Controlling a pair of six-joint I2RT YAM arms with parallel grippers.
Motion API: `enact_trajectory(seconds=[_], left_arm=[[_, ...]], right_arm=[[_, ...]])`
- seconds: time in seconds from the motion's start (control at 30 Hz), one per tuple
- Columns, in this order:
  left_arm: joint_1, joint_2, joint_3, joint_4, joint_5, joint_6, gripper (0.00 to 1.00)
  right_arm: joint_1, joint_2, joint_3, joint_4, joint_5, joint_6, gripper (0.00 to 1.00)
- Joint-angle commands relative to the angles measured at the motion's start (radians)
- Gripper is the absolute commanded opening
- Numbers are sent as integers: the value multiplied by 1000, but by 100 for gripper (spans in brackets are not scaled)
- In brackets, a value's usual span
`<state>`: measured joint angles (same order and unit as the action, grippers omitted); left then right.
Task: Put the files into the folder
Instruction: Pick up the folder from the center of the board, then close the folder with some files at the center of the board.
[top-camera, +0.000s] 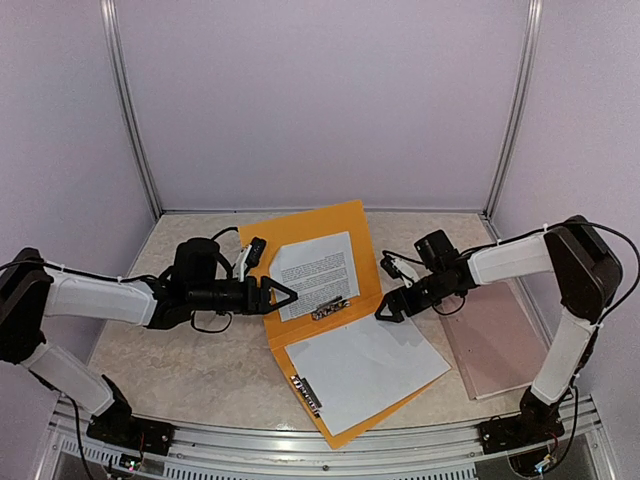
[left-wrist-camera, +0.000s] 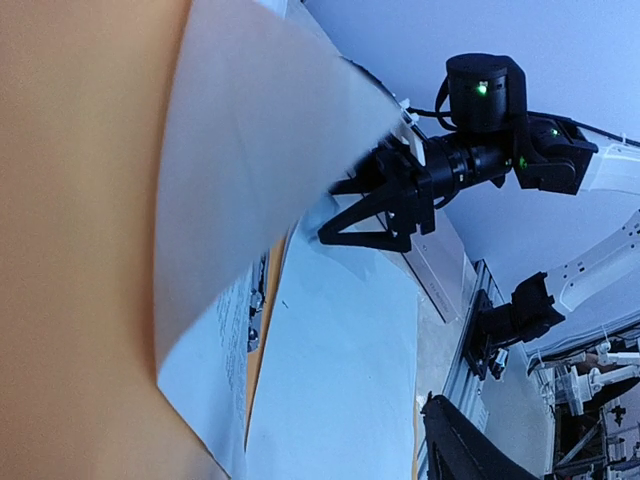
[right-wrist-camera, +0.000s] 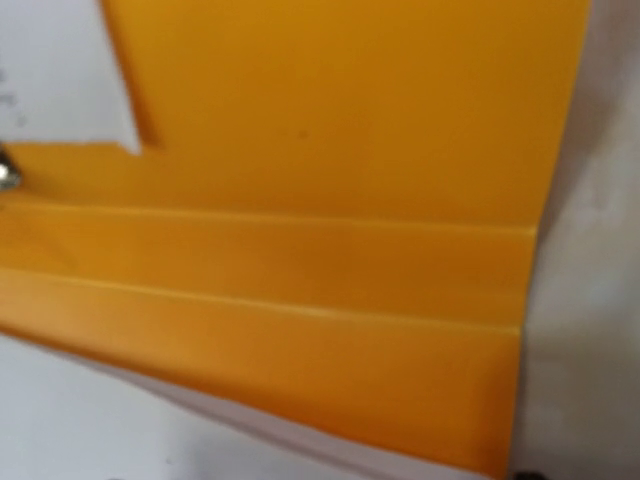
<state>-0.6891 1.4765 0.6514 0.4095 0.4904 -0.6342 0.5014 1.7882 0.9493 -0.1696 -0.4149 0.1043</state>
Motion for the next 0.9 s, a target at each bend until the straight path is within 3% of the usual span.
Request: enact_trajectory(seconds=[0.0,0.3,0.87], left_arm=[[-15,-70,33,-82,16,84,63],[-91,-161,97,-264,-2,188,63],[-320,-227,223,-533,-195,364,66]], right_arm=[[-6,65,-21,-77,8,24,81],[-5,45,-14,-84,18,40,81],[-6,-142,-34,-116,64,115,85]])
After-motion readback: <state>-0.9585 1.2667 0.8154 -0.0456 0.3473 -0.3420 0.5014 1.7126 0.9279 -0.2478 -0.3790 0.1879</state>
